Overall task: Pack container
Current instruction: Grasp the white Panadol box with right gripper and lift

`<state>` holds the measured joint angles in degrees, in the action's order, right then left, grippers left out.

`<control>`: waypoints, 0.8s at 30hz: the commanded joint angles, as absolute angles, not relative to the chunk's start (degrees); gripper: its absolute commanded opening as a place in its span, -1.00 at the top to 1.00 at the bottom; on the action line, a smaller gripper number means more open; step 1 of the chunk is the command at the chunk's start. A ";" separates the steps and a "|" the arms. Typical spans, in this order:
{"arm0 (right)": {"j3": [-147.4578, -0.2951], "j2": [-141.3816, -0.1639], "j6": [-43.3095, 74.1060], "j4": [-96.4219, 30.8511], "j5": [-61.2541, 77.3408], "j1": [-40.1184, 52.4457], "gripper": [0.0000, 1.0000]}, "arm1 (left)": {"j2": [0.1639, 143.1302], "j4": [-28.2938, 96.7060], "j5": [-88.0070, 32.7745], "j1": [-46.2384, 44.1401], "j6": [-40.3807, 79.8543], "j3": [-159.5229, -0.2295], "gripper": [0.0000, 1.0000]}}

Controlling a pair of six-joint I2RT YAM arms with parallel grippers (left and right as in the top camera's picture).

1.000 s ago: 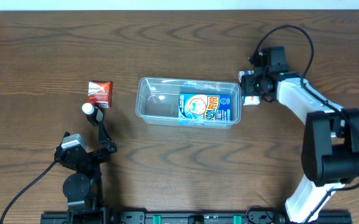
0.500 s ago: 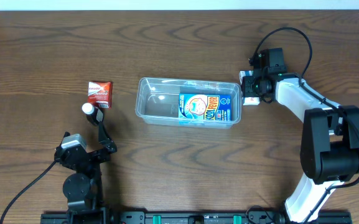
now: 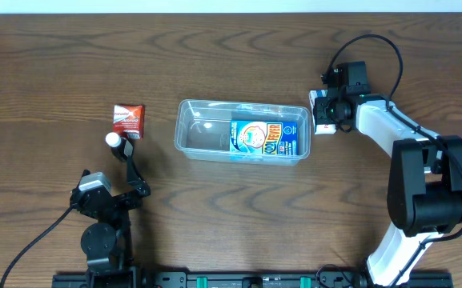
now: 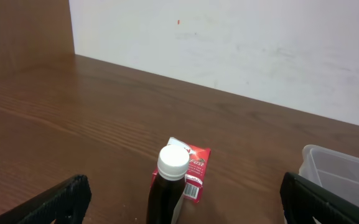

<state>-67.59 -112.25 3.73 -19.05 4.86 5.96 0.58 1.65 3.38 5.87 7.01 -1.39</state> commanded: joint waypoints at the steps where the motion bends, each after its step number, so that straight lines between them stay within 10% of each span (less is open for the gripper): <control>1: -70.63 -110.19 1.39 -19.59 4.64 5.65 0.19 | 0.23 3.81 4.05 5.65 6.02 -0.23 -0.96; 24: -86.30 -98.04 -35.40 -49.19 21.26 16.58 0.10 | 0.23 3.79 4.08 5.65 6.02 -0.23 -0.96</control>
